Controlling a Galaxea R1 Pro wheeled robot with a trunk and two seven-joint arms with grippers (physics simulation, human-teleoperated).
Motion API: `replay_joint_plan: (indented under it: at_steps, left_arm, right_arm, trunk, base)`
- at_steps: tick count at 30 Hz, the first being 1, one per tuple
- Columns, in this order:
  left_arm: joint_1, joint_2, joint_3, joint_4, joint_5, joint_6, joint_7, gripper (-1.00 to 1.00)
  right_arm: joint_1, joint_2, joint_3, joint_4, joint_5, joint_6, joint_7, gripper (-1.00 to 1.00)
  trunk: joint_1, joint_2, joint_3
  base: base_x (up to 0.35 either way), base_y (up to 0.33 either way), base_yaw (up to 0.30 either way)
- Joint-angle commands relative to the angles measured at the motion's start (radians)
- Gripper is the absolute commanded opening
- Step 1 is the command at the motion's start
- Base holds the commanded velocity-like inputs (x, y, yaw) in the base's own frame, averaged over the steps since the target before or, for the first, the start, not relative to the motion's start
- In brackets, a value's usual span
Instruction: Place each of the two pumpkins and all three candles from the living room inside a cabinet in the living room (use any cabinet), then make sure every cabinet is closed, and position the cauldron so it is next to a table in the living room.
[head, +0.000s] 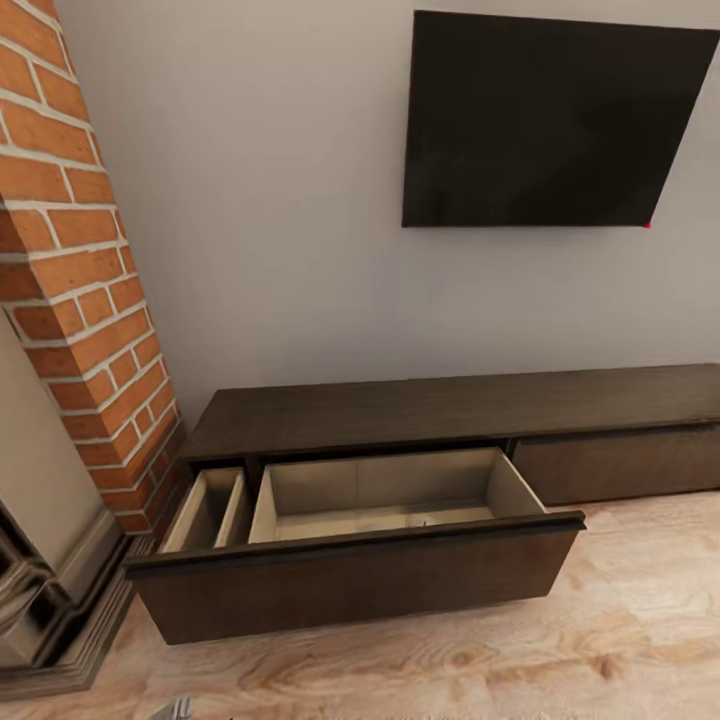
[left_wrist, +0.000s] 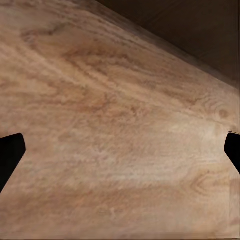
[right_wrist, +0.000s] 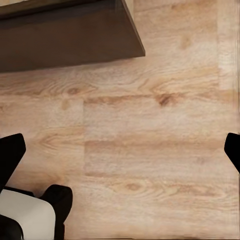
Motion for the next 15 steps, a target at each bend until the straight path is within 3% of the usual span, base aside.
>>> replay_joint_plan:
  at_steps: [1,15]
  left_arm:
    - [0.000,0.000,-0.001,-0.001,0.008,0.007,-0.003,1.00]
    - [0.000,0.000,0.000,-0.001,0.008,0.007,-0.003,1.00]
  right_arm:
    - [-0.004,0.000,0.009,0.001,-0.008,0.010,0.000,1.00]
    - [-0.004,0.001,0.011,0.003,-0.004,0.011,-0.016,1.00]
  trunk:
    - [0.000,0.000,-0.001]
    - [0.000,0.000,-0.001]
  base:
    - [-0.025,0.022,-0.286]
    - [-0.005,0.004,-0.297]
